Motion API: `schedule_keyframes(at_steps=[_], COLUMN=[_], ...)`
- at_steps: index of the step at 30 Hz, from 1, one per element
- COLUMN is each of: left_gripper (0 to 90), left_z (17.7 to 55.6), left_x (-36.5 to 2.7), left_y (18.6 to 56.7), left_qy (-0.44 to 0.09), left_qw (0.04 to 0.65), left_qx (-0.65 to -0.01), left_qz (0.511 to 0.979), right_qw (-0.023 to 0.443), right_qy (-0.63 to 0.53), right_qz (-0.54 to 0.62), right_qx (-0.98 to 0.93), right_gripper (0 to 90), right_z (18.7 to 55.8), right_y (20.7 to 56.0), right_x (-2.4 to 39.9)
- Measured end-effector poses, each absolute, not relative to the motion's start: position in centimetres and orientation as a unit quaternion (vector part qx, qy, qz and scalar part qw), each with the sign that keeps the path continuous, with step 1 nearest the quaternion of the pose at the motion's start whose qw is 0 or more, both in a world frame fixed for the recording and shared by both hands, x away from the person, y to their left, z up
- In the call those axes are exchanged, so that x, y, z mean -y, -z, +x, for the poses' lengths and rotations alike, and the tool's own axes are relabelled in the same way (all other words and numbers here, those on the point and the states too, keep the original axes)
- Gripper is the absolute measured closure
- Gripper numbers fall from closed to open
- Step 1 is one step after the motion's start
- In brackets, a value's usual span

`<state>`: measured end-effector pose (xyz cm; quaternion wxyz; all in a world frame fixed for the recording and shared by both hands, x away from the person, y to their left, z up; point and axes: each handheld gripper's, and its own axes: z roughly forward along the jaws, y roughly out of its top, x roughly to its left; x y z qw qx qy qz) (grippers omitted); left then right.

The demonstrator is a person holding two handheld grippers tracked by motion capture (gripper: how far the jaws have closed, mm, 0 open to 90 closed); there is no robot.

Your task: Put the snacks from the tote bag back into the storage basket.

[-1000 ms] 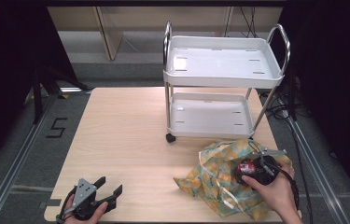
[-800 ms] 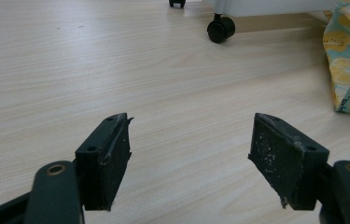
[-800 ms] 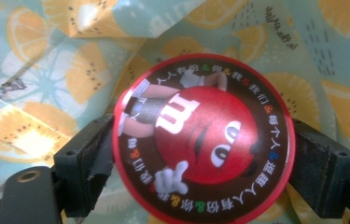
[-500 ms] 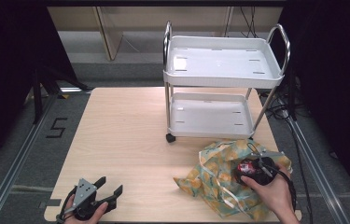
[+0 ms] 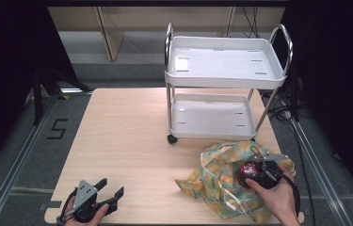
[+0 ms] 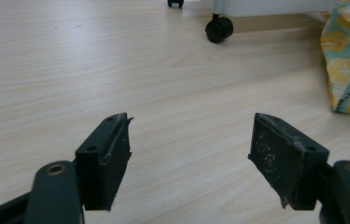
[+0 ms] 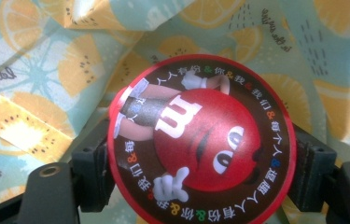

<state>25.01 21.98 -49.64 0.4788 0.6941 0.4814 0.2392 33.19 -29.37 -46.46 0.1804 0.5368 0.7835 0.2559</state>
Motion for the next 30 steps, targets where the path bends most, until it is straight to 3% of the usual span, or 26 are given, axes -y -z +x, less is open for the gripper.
schedule_keyframes(at_steps=[30], left_gripper=[28.2], left_z=[24.8], left_x=[-22.1], left_y=[49.5], left_qy=[-0.244], left_qw=[0.478], left_qx=[-0.480], left_qz=[0.694], right_qw=[0.222], right_qy=[-0.308], right_qz=[0.508], right_qx=[-0.773], right_gripper=[26.6], right_z=[31.1], right_y=[41.2], right_x=[27.7])
